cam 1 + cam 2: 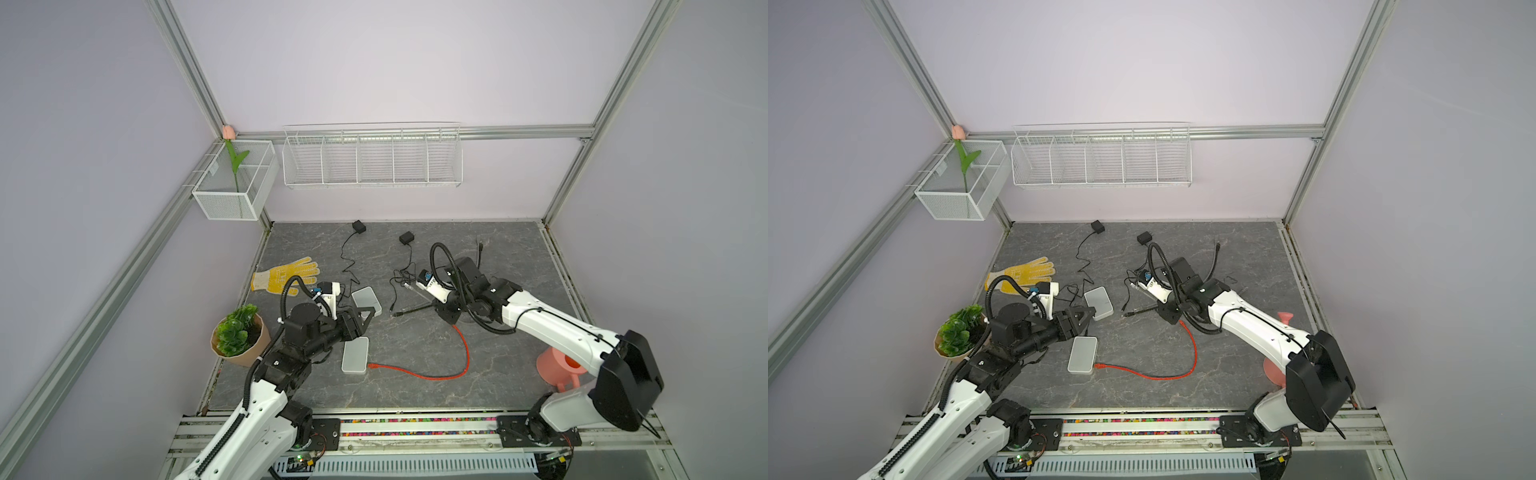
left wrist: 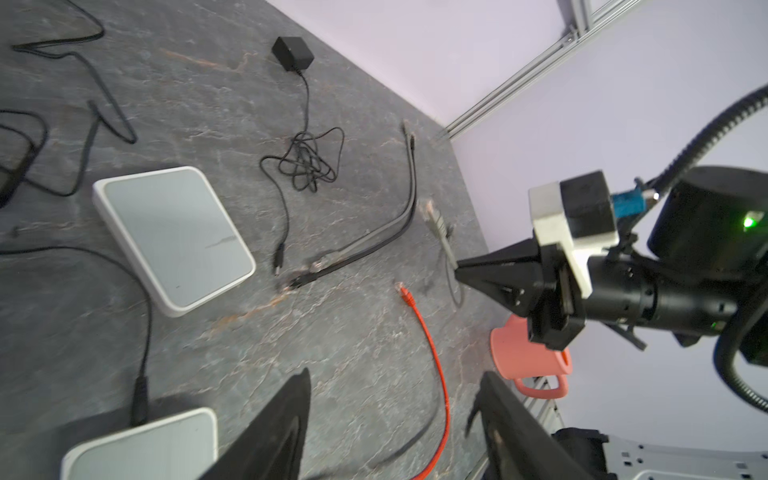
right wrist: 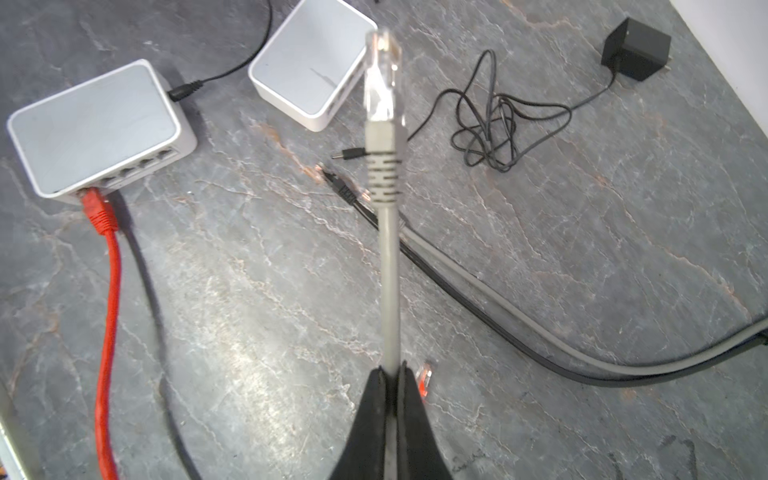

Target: Insert the plug into the switch port

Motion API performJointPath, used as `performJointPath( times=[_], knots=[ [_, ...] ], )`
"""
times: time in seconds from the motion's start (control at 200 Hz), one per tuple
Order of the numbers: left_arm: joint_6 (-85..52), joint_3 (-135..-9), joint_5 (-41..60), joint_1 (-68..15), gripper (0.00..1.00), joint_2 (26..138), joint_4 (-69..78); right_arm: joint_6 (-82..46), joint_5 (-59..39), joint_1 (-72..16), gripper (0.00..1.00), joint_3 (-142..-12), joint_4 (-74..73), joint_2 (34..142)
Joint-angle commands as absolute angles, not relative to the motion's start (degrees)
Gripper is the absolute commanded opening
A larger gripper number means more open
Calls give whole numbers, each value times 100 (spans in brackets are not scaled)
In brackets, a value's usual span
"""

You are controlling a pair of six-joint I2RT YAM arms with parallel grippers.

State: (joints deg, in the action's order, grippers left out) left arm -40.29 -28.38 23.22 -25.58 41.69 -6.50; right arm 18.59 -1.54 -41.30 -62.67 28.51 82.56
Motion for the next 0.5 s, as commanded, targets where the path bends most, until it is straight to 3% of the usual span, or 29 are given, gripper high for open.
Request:
performJointPath(
  times=[0.0, 0.22, 0.495],
  knots=[
    [-4194, -3198, 2717, -2648, 65, 4616, 256, 1778, -413, -4332, 7, -6090, 2659, 7905],
    [-3951, -3610, 2666, -3164, 65, 5256, 346, 1710, -925, -4586, 7, -5745, 2426, 7499],
    [-3903, -3698, 2696, -3226, 64, 5311, 294, 1842, -1710, -4588, 7, -5900, 2748, 7615]
  ],
)
